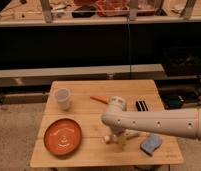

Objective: Stand the bottle upright

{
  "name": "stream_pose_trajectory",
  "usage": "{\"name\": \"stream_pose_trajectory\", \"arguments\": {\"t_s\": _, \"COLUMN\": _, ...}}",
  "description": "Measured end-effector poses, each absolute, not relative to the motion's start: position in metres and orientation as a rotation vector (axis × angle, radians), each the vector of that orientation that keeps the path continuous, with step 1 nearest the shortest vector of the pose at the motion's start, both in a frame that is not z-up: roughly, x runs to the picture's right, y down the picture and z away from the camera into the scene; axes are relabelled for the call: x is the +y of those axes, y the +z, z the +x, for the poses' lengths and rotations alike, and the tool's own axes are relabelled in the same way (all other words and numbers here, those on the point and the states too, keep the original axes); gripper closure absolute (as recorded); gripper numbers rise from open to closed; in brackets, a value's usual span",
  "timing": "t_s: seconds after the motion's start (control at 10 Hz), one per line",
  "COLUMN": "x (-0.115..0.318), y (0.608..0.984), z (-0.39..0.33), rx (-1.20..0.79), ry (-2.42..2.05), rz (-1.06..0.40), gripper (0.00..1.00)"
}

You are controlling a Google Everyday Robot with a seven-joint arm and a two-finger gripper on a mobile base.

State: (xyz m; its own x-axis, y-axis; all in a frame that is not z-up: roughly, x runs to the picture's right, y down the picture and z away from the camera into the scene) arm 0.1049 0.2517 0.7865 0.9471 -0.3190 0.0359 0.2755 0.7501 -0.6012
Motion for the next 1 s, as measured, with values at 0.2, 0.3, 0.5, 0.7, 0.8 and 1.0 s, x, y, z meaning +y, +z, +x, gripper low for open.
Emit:
{"name": "stream_pose_trajectory", "arguments": {"t_s": 0.2, "x": 0.255, "y": 0.79, "z": 0.102, "rx": 0.085, "ry": -0.351, "rz": -0.654, "gripper": 0.2}}
{"name": "stream_pose_trajectory", "arguments": {"t_s": 0.3, "x": 0.256, "y": 0.791, "z": 0.101, "rx": 0.085, "ry": -0.363, "rz": -0.66, "gripper": 0.2}}
{"name": "stream_pose_trajectory", "arguments": {"t_s": 0.5, "x": 0.258, "y": 0.793, "z": 0.101, "rx": 0.084, "ry": -0.375, "rz": -0.67, "gripper": 0.2}}
{"name": "stream_pose_trajectory", "arguments": {"t_s": 0.7, "x": 0.26, "y": 0.796, "z": 0.099, "rx": 0.091, "ry": -0.39, "rz": -0.684, "gripper": 0.21}}
{"name": "stream_pose_trajectory", "arguments": {"t_s": 0.8, "x": 0.26, "y": 0.797, "z": 0.099, "rx": 0.094, "ry": -0.395, "rz": -0.689, "gripper": 0.25}}
{"name": "stream_pose_trajectory", "arguments": {"t_s": 1.0, "x": 0.261, "y": 0.799, "z": 0.097, "rx": 0.096, "ry": -0.401, "rz": -0.7, "gripper": 0.4}}
